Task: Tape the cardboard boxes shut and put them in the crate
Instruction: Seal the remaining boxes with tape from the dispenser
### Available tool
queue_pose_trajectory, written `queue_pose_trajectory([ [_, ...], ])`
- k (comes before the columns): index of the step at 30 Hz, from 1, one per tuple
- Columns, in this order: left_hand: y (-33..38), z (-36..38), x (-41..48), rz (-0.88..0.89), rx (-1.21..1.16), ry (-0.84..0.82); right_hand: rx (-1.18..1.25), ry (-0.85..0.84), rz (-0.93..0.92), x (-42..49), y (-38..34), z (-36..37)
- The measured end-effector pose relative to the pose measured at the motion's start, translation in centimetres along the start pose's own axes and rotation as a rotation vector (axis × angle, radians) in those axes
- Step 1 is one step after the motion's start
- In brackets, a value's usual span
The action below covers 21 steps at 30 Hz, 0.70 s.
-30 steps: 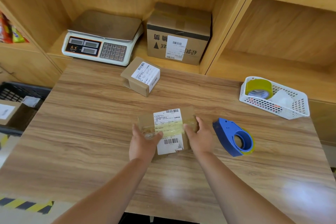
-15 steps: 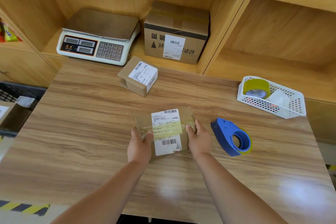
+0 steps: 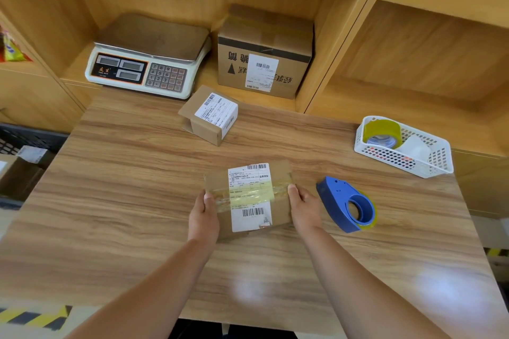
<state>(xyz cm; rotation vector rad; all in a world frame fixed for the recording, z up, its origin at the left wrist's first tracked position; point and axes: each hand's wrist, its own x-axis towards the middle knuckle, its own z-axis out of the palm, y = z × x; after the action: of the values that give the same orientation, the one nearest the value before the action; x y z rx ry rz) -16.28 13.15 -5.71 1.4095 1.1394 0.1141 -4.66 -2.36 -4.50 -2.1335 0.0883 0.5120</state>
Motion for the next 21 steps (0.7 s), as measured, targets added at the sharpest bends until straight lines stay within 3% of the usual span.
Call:
queue_pose_trajectory([
  [10, 0.2, -2.2, -0.2, 0.04, 0.064, -0.021, -0.196, 0.0, -0.201, -1.9, -4.9, 0.1],
  [17, 2.8, -3.5, 0.6, 0.044, 0.27, 0.023, -0.557, 0.006, -0.626, -3.6, -9.9, -0.7],
  [21, 5.6, -4.3, -0.1, 0.197, 0.108, 0.06, -0.907, -0.108, -0.738, -5.1, -11.0, -0.1],
])
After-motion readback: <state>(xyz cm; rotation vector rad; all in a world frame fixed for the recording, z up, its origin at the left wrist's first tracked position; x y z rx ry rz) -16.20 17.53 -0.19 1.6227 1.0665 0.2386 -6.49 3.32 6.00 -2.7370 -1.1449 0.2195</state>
